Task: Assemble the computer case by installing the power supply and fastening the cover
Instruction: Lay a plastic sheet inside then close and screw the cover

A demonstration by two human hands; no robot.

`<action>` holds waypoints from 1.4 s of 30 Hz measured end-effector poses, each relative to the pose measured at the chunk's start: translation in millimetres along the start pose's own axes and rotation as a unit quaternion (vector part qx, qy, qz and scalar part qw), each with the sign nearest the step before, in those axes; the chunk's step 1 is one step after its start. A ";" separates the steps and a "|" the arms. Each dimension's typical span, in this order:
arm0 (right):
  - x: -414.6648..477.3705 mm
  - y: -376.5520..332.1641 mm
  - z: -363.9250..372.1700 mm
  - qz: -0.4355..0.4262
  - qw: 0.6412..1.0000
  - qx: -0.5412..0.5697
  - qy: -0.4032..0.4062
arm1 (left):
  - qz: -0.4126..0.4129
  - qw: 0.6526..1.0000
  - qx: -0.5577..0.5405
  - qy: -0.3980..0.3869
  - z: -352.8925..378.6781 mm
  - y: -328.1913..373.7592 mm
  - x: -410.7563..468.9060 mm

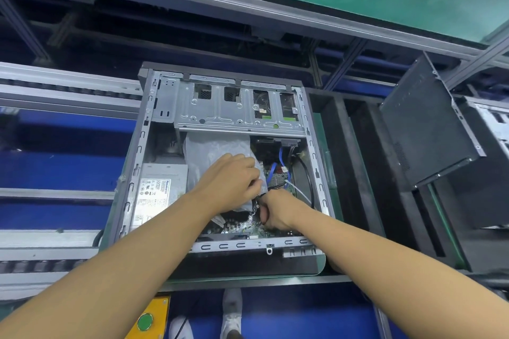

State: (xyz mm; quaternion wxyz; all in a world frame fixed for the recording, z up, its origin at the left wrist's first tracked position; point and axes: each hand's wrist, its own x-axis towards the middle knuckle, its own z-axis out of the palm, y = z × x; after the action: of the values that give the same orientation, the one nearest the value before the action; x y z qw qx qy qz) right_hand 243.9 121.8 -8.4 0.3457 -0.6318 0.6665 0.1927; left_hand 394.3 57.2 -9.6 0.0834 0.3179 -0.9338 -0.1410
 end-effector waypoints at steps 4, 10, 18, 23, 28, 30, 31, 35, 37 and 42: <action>2.9 -0.9 -1.9 0.004 1.000 -0.019 -0.019 | -0.006 1.000 -0.005 0.001 0.0 -0.9 0.7; 4.8 0.6 -1.9 0.007 1.000 -0.018 -0.025 | -0.006 1.000 0.001 0.006 1.4 -1.3 -0.7; 6.0 0.2 0.7 0.017 0.999 0.015 -0.026 | -0.018 0.999 0.042 0.002 1.2 -6.3 -2.5; 5.7 1.7 0.6 0.022 0.999 0.027 -0.027 | -0.018 0.999 0.033 -0.002 -0.9 -4.8 -3.4; 4.5 2.1 2.2 0.010 1.000 0.007 -0.006 | -0.027 0.999 0.028 -0.011 -3.9 -3.1 -4.8; 3.9 1.2 2.2 0.008 1.000 0.003 -0.005 | -0.026 0.999 0.030 -0.015 -4.0 -3.3 -5.0; 3.3 0.7 2.0 0.008 1.000 0.002 -0.005 | -0.025 0.999 0.030 -0.016 -3.7 -3.4 -5.4; 1.1 1.0 1.6 0.007 1.000 0.005 -0.004 | -0.024 0.999 0.027 -0.016 -2.7 -4.0 -5.2; 1.1 -0.3 1.0 0.005 1.000 -0.001 -0.006 | -0.025 0.999 0.024 -0.016 -2.7 -4.0 -5.0; 1.3 0.7 1.4 0.003 1.000 0.001 0.001 | -0.028 0.999 0.017 -0.013 -2.1 -3.8 -5.1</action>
State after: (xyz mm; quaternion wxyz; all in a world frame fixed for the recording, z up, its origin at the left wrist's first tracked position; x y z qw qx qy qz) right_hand 243.5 122.0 -10.4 0.3450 -0.6298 0.6687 0.1926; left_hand 400.9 57.0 -9.2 0.0616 0.3437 -0.9278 -0.1316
